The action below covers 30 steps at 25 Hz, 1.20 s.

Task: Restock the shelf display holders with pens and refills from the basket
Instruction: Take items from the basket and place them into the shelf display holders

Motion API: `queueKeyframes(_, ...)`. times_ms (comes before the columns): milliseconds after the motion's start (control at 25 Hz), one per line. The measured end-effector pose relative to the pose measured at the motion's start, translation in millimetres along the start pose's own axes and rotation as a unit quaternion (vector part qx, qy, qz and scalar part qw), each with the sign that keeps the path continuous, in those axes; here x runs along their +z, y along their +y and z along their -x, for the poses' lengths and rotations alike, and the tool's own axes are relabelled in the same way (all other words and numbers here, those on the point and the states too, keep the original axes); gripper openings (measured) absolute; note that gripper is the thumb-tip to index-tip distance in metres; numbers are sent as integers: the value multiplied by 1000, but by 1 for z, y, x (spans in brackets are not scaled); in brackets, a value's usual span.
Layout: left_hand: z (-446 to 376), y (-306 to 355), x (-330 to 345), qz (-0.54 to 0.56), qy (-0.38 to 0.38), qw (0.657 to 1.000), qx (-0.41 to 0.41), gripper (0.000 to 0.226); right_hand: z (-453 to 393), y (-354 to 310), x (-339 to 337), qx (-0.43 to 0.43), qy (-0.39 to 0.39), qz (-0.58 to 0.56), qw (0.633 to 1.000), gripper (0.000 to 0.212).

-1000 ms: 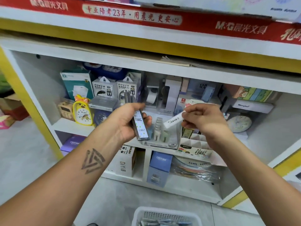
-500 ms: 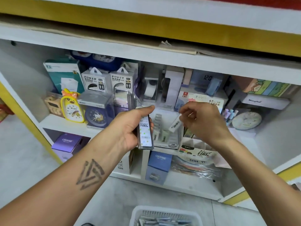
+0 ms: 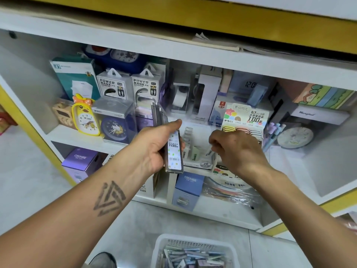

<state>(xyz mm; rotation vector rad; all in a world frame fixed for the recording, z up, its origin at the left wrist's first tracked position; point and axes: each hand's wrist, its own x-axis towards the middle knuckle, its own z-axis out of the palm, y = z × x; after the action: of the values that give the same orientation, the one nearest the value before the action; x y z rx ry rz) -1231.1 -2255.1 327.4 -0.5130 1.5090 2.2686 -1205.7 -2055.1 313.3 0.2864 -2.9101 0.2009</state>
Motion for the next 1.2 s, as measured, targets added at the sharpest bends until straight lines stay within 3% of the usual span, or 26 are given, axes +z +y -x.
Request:
queueKeyframes(280, -3, 0, -3, -3, -1, 1000, 8, 20, -3, -1, 13, 20, -14, -43, 999, 13)
queueKeyframes(440, -3, -2, -1, 2, -10, 1000, 16, 22, -5, -6, 20, 45, -72, -42, 995, 36)
queueKeyframes(520, -2, -4, 2, 7, -21, 999, 27, 24, -4, -12, 11, 60, -36, -131, 989, 28)
queueKeyframes(560, -1, -4, 5, 9, -26, 999, 33, 27, -1, -15, 5, 85, -27, -242, 966, 21)
queueKeyframes(640, 1, -6, 9, 16, -38, 998, 43, 34, 6, -25, -14, 127, -86, -496, 855, 10)
queueKeyframes(680, 1, -7, 12, 19, -43, 998, 47, 37, 8, -28, -18, 124, -120, -551, 817, 20)
queueKeyframes(720, 2, -9, 16, 19, -47, 997, 51, 38, 10, -31, -20, 121, -143, -564, 804, 31)
queueKeyframes(800, 2, -15, 24, 1, -57, 997, 58, 37, 15, -34, -19, 121, -146, -571, 799, 40)
queueKeyframes(1000, 0, -20, 42, -22, -57, 997, 44, 46, 23, -10, -32, 130, -111, -649, 741, 54)
queueKeyframes(1120, -2, -19, 49, -12, -64, 998, 11, 34, 30, 22, -48, 142, -62, -632, 760, 76)
queueKeyframes(1200, -3, -22, 53, -14, -67, 998, 5, 31, 36, 39, -53, 132, -29, -608, 782, 76)
